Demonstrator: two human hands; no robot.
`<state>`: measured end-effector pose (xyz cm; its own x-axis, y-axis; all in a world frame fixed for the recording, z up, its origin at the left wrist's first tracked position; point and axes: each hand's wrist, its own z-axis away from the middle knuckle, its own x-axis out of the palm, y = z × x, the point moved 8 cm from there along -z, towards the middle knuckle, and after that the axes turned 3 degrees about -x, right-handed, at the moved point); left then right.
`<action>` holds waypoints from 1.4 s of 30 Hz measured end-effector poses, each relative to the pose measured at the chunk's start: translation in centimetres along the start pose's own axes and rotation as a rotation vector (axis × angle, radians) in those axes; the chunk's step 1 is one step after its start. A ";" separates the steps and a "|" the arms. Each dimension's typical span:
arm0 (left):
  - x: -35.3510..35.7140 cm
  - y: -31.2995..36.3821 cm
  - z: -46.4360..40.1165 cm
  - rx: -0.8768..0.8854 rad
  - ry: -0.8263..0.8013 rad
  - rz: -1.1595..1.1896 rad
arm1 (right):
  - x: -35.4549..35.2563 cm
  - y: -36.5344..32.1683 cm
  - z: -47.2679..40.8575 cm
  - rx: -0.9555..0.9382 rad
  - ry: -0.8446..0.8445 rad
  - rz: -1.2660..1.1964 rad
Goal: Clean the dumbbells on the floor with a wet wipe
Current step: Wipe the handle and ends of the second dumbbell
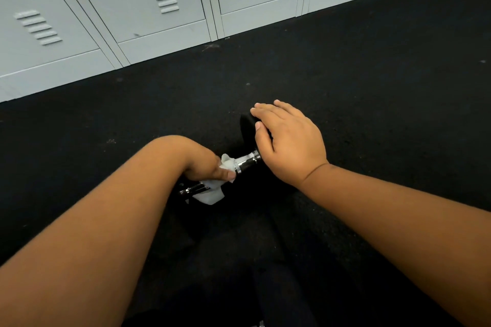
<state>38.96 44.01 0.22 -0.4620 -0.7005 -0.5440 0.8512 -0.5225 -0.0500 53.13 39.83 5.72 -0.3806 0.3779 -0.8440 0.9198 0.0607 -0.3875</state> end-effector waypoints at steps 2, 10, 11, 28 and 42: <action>0.1 0.0 0.1 0.000 0.015 0.012 | 0.0 0.0 0.0 0.005 0.007 0.002; -0.9 3.7 -2.2 0.198 0.371 0.327 | 0.1 -0.1 -0.6 0.006 -0.011 0.010; -0.7 3.6 -2.2 0.177 0.389 0.325 | 0.1 -0.1 -0.6 0.007 -0.011 0.011; -1.7 5.0 -1.1 0.251 0.311 0.298 | -0.2 -0.3 -0.2 -0.003 0.032 0.014; 0.8 -0.5 -1.3 -0.086 0.043 -0.289 | -0.3 -0.2 -0.3 -0.002 0.038 0.006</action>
<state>38.50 44.37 -1.29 -0.6785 -0.5070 -0.5316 0.7050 -0.6527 -0.2773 53.06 39.96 6.16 -0.3709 0.4131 -0.8317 0.9224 0.0600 -0.3816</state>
